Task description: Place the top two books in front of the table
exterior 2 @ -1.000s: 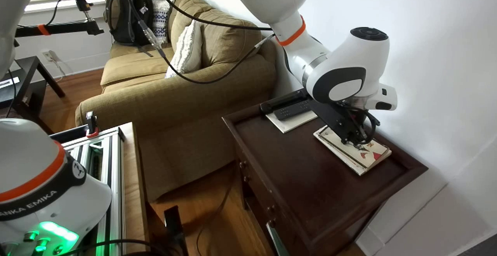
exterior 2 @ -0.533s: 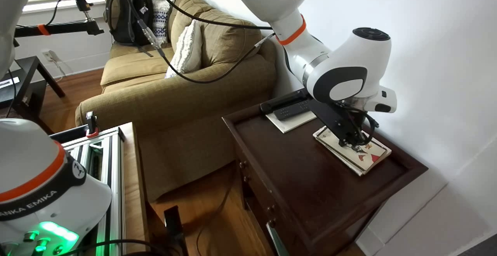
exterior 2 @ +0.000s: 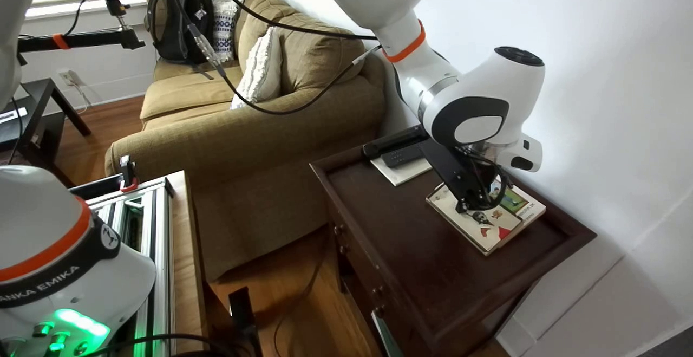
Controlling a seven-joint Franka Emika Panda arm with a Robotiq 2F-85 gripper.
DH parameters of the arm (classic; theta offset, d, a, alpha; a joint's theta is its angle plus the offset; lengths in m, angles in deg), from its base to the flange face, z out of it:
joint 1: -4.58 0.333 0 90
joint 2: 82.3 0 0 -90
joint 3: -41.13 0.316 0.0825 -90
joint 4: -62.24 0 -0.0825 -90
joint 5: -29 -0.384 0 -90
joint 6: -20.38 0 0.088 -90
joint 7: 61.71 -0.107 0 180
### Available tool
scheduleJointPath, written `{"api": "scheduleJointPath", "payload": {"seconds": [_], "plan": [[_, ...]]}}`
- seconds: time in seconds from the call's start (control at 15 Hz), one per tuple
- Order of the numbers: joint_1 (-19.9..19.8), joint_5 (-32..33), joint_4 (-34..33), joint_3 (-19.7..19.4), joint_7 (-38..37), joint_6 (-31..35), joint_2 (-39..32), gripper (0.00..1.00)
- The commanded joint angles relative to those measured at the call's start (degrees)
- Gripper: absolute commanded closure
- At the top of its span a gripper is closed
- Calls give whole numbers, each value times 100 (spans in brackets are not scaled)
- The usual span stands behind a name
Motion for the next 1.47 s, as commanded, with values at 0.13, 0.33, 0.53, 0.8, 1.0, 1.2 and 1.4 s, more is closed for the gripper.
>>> {"api": "scheduleJointPath", "payload": {"seconds": [0.13, 0.33, 0.53, 0.8, 1.0, 1.2, 1.4], "plan": [[198, -28, 475, -282, -435, -149, 163, 100], [246, -62, 750, -311, -587, -189, 316, 100], [301, -86, 987, -361, -768, -274, 449, 100], [367, -57, 1241, -443, -960, -552, 670, 100], [447, 4, 1404, -519, -1051, -810, 810, 100], [523, 30, 1533, -572, -1133, -1031, 915, 100], [502, -45, 1557, -554, -1128, -777, 998, 74]]}}
